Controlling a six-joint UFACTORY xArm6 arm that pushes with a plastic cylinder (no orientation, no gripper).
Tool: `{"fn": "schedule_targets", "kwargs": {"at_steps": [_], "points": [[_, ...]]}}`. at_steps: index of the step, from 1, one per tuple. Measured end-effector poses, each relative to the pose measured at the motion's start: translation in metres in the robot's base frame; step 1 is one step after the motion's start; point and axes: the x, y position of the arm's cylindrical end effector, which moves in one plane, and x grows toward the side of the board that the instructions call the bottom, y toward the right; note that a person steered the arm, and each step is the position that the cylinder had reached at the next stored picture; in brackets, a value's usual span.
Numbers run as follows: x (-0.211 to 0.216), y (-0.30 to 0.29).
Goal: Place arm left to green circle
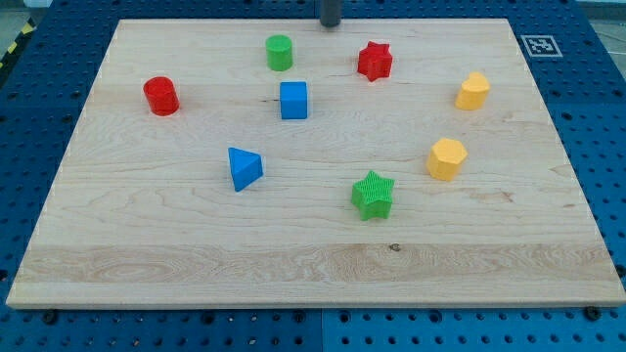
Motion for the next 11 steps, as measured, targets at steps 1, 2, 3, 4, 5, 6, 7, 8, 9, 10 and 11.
{"fn": "schedule_targets", "kwargs": {"at_steps": [1, 2, 3, 4, 5, 6, 7, 8, 9, 10, 11], "points": [[0.0, -0.033], [0.0, -0.066], [0.0, -0.086], [0.004, -0.097], [0.009, -0.101], [0.025, -0.101], [0.04, -0.102], [0.049, -0.116], [0.064, -0.123], [0.072, -0.119], [0.083, -0.11]]}}
